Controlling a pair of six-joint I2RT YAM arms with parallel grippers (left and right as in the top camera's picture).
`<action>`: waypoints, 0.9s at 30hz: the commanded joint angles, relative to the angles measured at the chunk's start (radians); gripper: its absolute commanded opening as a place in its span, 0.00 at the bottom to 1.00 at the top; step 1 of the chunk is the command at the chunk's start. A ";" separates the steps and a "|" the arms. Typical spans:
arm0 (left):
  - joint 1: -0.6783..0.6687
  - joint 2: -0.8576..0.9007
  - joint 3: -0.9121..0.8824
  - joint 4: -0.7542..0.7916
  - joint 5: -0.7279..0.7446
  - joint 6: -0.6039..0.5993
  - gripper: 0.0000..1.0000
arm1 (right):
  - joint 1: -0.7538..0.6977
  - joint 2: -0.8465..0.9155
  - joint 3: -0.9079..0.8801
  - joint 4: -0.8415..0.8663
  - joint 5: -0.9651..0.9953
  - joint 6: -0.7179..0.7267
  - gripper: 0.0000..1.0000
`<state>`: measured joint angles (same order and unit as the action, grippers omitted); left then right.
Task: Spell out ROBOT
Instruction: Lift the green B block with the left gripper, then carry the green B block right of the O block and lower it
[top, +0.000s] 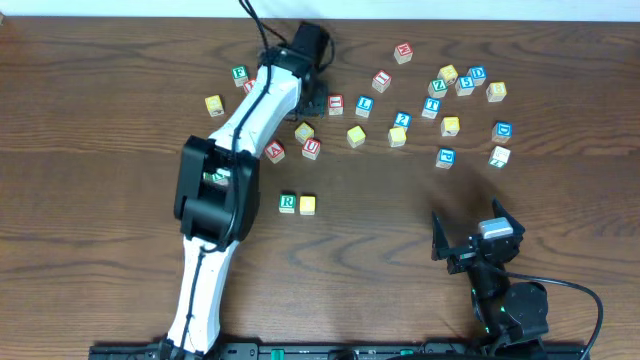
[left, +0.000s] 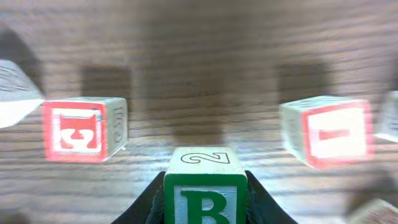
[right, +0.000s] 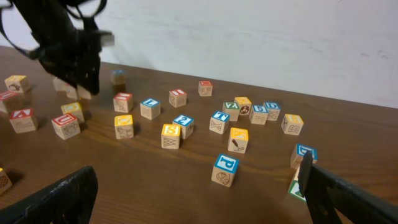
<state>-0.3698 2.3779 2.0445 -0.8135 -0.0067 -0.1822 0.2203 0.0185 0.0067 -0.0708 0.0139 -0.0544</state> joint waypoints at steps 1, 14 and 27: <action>-0.004 -0.174 0.019 -0.064 -0.002 -0.002 0.19 | 0.006 -0.004 -0.001 -0.005 -0.006 0.016 0.99; -0.056 -0.595 0.016 -0.648 -0.002 -0.093 0.08 | 0.006 -0.004 -0.001 -0.005 -0.006 0.016 0.99; -0.229 -0.963 -0.824 -0.110 -0.002 -0.314 0.07 | 0.006 -0.004 -0.001 -0.005 -0.006 0.016 0.99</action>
<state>-0.5812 1.4483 1.3411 -1.0004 -0.0029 -0.3893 0.2203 0.0189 0.0067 -0.0715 0.0139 -0.0540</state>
